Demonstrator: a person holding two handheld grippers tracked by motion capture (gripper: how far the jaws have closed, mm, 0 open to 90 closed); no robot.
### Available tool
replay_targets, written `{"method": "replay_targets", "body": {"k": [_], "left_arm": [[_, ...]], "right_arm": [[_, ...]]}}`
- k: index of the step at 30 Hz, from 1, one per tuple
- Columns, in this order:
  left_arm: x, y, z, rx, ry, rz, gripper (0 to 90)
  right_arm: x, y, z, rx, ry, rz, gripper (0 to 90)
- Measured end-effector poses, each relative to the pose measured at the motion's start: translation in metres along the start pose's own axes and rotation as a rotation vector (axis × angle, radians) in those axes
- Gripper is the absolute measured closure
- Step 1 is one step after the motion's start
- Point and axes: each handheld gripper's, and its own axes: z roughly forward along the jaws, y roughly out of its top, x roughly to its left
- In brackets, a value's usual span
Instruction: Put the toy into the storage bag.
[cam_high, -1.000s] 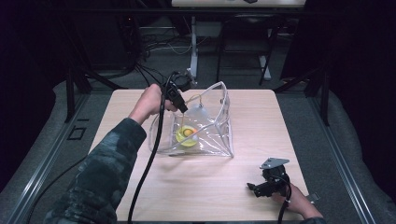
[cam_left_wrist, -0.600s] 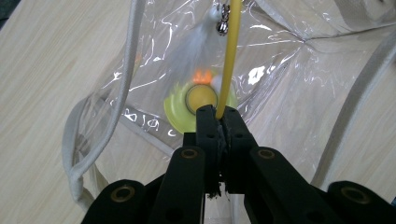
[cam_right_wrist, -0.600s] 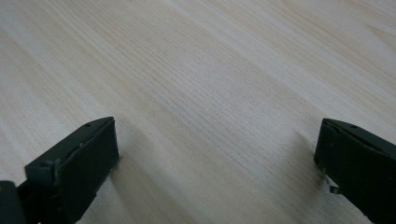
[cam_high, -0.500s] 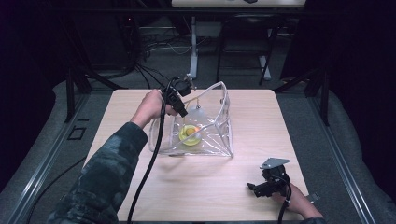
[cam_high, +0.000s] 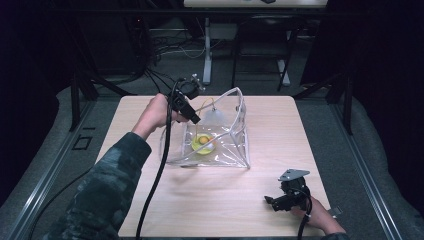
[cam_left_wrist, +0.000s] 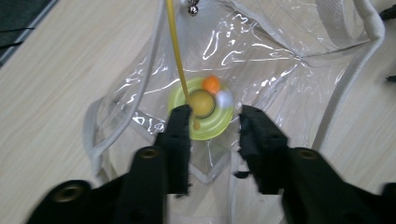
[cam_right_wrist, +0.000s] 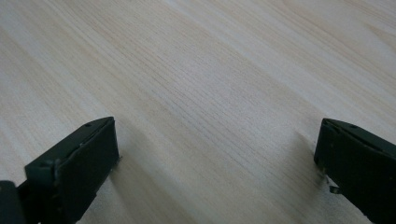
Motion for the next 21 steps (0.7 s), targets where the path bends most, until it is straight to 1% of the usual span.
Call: {"method": "replay_targets", "body": {"k": [2,3,4,5,6,8,9,10,11,12,13,14,15,16,17,21], "left_arm": [[0.000,-0.001,-0.003,-0.002,-0.004,0.001,51.3],[0.000,-0.002,-0.006,-0.005,0.000,0.001,51.3],[0.000,-0.003,-0.010,-0.012,0.007,0.004,47.4],[0.001,-0.004,-0.013,-0.020,0.013,-0.004,43.5],[0.001,-0.006,-0.016,-0.028,0.017,-0.009,36.0],[0.003,-0.012,-0.026,-0.054,0.036,-0.026,29.8],[0.003,-0.012,-0.026,-0.054,0.036,-0.026,26.4],[0.005,-0.017,-0.033,-0.066,0.049,-0.035,24.2],[0.005,-0.017,-0.033,-0.066,0.049,-0.035,21.3],[0.007,-0.020,-0.036,-0.072,0.054,-0.044,21.3],[0.007,-0.022,-0.038,-0.078,0.059,-0.053,18.1],[0.010,-0.028,-0.043,-0.093,0.073,-0.072,15.5],[0.010,-0.028,-0.043,-0.093,0.073,-0.072,14.6],[0.013,-0.035,-0.047,-0.108,0.079,-0.089,13.6],[0.013,-0.035,-0.047,-0.108,0.079,-0.089,12.0],[0.020,-0.050,-0.053,-0.118,0.102,-0.117,7.6]], "right_arm": [[0.000,0.000,0.000,0.000,-0.001,0.000,0.0],[0.000,0.000,0.000,0.000,-0.001,0.000,0.0],[0.000,0.000,0.000,0.000,-0.001,0.000,0.0],[0.000,0.000,0.000,0.000,-0.001,0.000,0.0],[0.000,0.000,0.000,0.000,-0.001,0.000,0.0],[0.000,0.000,0.000,0.000,-0.001,0.000,0.0],[0.000,0.000,0.000,0.000,-0.001,0.000,0.0],[0.000,0.000,0.000,0.000,-0.001,0.000,0.0],[0.000,0.000,0.000,0.000,-0.001,0.000,0.0],[0.000,0.000,0.000,0.000,-0.001,0.000,0.0],[0.000,0.000,0.000,0.001,-0.001,0.000,0.0],[0.000,0.000,0.000,0.000,-0.001,0.000,0.0],[0.000,0.000,0.000,0.000,-0.001,0.000,0.0],[0.000,0.000,0.000,0.000,-0.001,0.000,0.0],[0.000,0.000,0.000,0.000,-0.001,0.000,0.0],[0.000,0.000,0.000,0.000,0.000,0.000,0.0]]}}
